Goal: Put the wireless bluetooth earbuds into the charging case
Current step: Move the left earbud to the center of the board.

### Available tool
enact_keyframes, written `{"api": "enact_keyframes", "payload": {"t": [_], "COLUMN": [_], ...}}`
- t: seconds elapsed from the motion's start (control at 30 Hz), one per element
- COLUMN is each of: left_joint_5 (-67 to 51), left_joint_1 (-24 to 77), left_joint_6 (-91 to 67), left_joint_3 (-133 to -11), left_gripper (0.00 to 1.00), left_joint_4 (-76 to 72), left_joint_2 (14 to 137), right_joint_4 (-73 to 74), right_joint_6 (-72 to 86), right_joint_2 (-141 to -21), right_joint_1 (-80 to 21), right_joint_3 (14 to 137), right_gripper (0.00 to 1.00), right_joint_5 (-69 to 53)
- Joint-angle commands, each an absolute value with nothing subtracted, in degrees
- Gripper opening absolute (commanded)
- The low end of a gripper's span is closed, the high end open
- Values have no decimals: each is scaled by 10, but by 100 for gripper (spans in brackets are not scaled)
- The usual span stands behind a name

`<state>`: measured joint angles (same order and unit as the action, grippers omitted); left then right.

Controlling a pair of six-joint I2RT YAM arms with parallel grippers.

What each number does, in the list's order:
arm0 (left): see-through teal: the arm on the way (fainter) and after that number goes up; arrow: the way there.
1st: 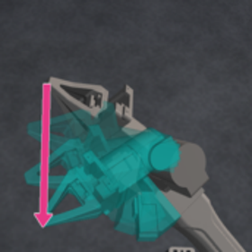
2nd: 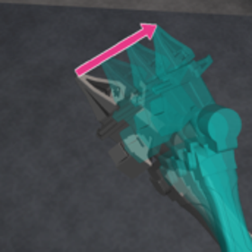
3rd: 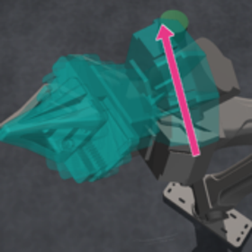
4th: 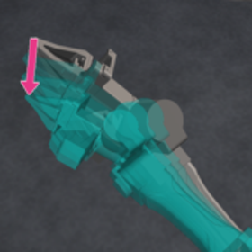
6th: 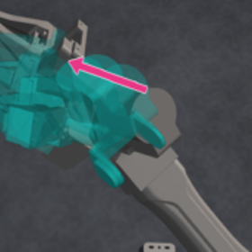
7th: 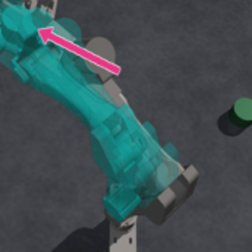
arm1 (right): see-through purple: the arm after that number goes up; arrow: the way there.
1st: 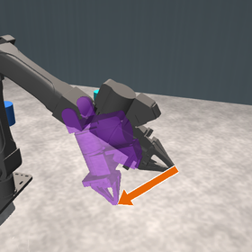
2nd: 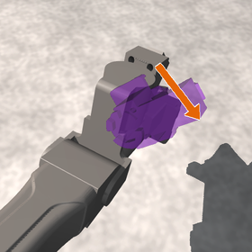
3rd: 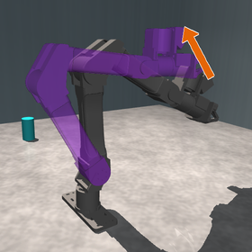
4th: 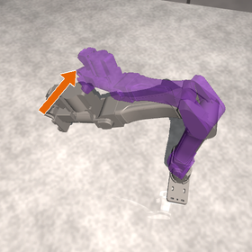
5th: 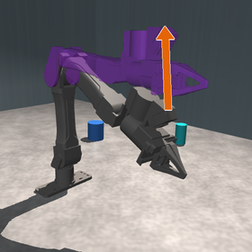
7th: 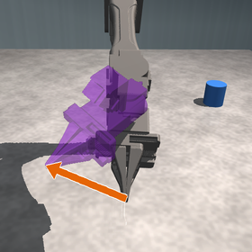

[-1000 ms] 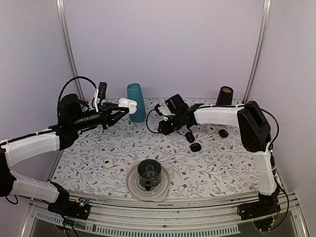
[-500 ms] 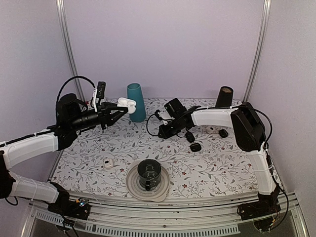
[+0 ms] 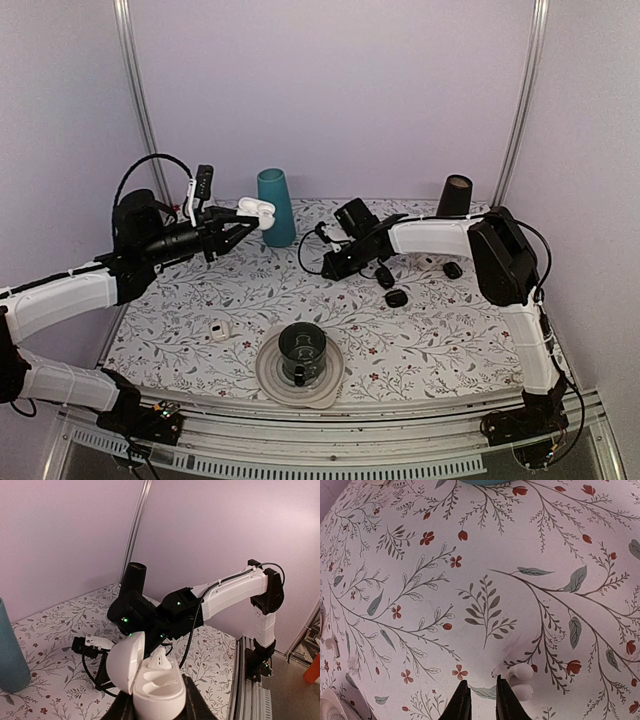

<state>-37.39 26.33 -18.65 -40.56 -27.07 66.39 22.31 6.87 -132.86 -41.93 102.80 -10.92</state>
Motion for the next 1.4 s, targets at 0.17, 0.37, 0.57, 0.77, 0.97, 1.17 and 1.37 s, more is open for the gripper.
{"api": "enact_keyframes", "payload": {"t": [0.17,0.37,0.57,0.77,0.97,1.17,1.37], "left_joint_5": [-371,-370,-370,-371,-372,-374,-377], "left_joint_1": [257,257,256,257,257,257,257], "left_joint_6": [-178,-177,-178,-177,-177,-177,-178], "left_joint_3": [-418,-419,-420,-424,-425,-430,-432], "left_gripper": [0,0,0,0,0,0,0], "left_joint_4": [-269,-268,-268,-268,-268,-268,-268], "left_joint_2": [653,653,655,658,661,664,667], "right_joint_4": [224,225,225,218,215,214,212], "right_joint_6": [77,79,81,81,80,80,80], "right_joint_2": [-1361,-1366,-1364,-1356,-1352,-1352,-1327], "right_joint_1": [-413,-409,-407,-403,-397,-395,-391], "right_joint_3": [1035,1034,1033,1033,1036,1036,1036], "right_gripper": [18,18,18,18,18,18,18], "right_joint_5": [-110,-111,-97,-89,-90,-90,-87]}}
